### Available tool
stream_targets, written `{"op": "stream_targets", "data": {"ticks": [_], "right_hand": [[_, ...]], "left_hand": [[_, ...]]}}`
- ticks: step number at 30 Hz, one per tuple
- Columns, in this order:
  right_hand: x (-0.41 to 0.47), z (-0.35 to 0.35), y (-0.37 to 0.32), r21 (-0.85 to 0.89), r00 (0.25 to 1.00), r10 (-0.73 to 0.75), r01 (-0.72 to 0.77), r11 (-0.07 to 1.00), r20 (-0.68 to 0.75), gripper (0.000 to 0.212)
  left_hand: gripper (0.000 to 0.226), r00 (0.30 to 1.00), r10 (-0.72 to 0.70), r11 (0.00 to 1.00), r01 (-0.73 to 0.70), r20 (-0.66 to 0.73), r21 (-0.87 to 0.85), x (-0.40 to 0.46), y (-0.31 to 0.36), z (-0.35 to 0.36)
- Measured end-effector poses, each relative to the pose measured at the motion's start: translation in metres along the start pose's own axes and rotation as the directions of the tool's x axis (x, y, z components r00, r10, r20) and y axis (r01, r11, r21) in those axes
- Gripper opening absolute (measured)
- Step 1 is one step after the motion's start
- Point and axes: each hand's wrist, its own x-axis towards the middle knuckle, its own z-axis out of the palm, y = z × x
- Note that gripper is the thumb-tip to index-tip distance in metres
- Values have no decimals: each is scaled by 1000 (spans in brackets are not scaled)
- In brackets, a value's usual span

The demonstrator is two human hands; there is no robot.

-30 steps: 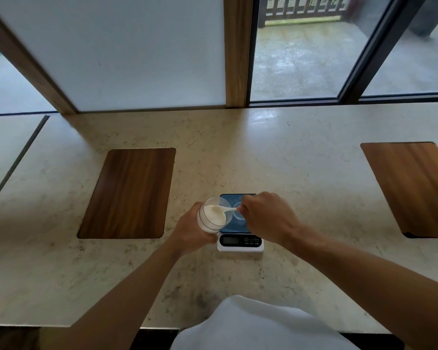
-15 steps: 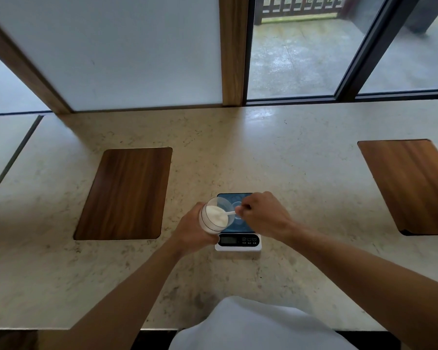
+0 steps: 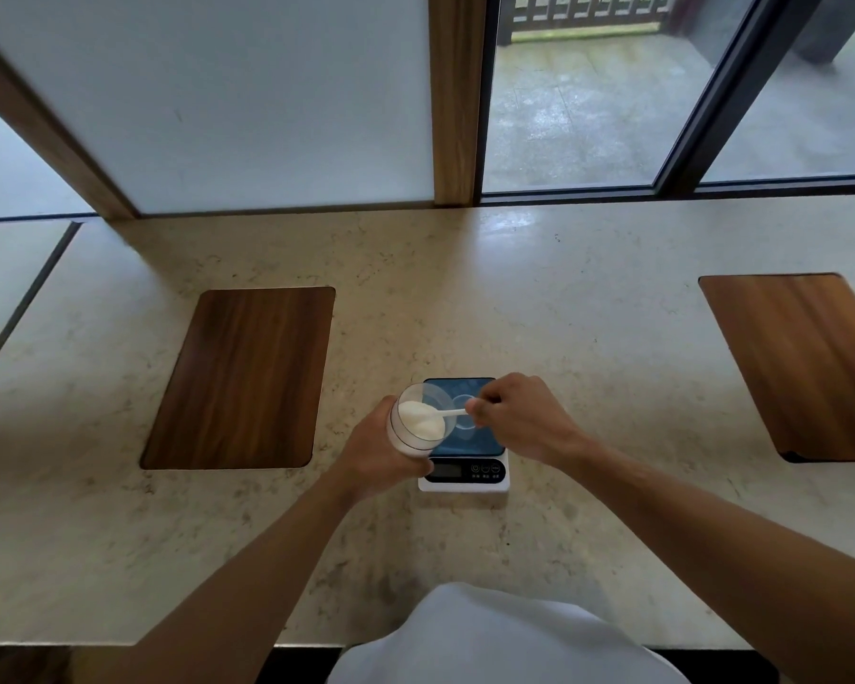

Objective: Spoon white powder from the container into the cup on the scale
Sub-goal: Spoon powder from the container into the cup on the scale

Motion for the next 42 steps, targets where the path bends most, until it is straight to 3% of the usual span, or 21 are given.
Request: {"op": "stream_targets", "data": {"ticks": [15, 22, 27, 42], "right_hand": [[0, -12, 8, 42, 1000, 5, -5, 999, -11, 28], [-1, -22, 11, 58, 1000, -7, 7, 998, -11, 37], [2, -30, 16, 51, 999, -14, 16, 999, -35, 36], [10, -20, 55, 41, 992, 123, -121, 992, -23, 35]], "left_hand": [[93, 999, -41, 999, 41, 9, 21, 2, 3, -1], [92, 998, -58, 998, 57, 22, 27, 1, 3, -5], [93, 996, -86, 996, 85, -30, -25, -3, -1, -10], [94, 977, -198, 980, 196, -74, -33, -9, -12, -24]]}}
